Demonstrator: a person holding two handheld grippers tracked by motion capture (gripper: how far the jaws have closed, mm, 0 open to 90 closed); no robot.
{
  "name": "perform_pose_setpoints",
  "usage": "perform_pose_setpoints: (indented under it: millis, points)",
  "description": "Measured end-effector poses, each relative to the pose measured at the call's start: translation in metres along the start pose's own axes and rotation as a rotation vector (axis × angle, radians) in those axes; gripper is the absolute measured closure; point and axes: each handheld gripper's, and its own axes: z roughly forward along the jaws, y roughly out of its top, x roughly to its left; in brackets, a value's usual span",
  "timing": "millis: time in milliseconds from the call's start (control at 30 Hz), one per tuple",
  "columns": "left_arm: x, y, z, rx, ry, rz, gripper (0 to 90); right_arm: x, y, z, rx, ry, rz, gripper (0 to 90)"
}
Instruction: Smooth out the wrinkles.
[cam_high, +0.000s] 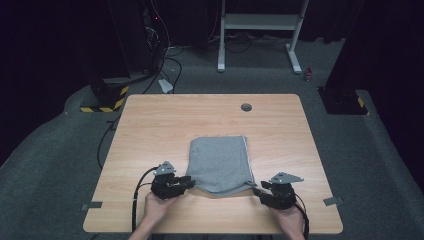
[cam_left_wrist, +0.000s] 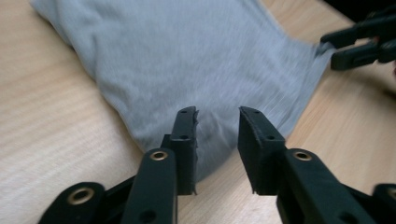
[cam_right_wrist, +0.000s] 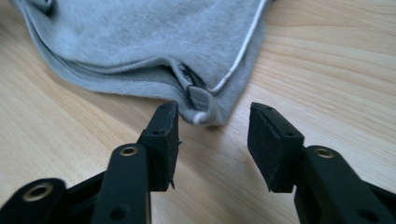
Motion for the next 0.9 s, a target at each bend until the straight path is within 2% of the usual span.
perform_pose_setpoints:
  millis: [67,133,200,300,400,467,533,567,600,700,833,900]
  points:
    - [0.001,0.009,-0.004,-0.034,-0.004,-0.023,60.4,-0.003,0.001,-0.008,-0.023,0.0,0.018,51.5]
    - [-0.002,0.017,0.0,-0.037,-0.007,-0.016,58.3,-0.002,0.005,-0.015,-0.055,0.009,0.029,54.7]
    - [-0.008,0.024,0.012,-0.002,0.01,0.037,57.6,0.003,0.011,-0.015,-0.077,-0.007,0.03,64.2]
    - [-0.016,0.025,0.033,0.058,0.043,0.101,57.7,0.01,0.023,-0.001,-0.084,-0.017,0.051,77.8]
    - [-0.016,0.019,0.048,0.104,0.063,0.117,57.9,0.017,0.036,0.019,-0.094,-0.036,0.038,81.3]
    - [-0.013,0.011,0.054,0.137,0.087,0.126,57.7,0.023,0.039,0.034,-0.037,-0.052,0.006,80.1]
    - [-0.009,0.003,0.054,0.162,0.109,0.125,56.9,0.025,0.035,0.042,0.022,-0.072,-0.007,72.6]
    - [-0.007,-0.001,0.051,0.134,0.106,0.124,57.0,0.025,0.032,0.043,0.03,-0.082,-0.011,69.5]
    - [-0.005,-0.003,0.048,0.129,0.114,0.117,57.0,0.025,0.028,0.043,0.039,-0.09,-0.01,68.2]
    - [-0.006,-0.007,0.041,0.141,0.156,0.16,56.5,0.025,0.021,0.038,0.033,-0.1,-0.036,65.0]
    - [-0.009,-0.011,0.035,0.154,0.168,0.155,53.6,0.029,0.018,0.035,0.041,-0.118,-0.089,60.6]
    - [-0.012,-0.011,0.033,0.169,0.16,0.141,52.7,0.03,0.017,0.033,0.044,-0.11,-0.094,57.2]
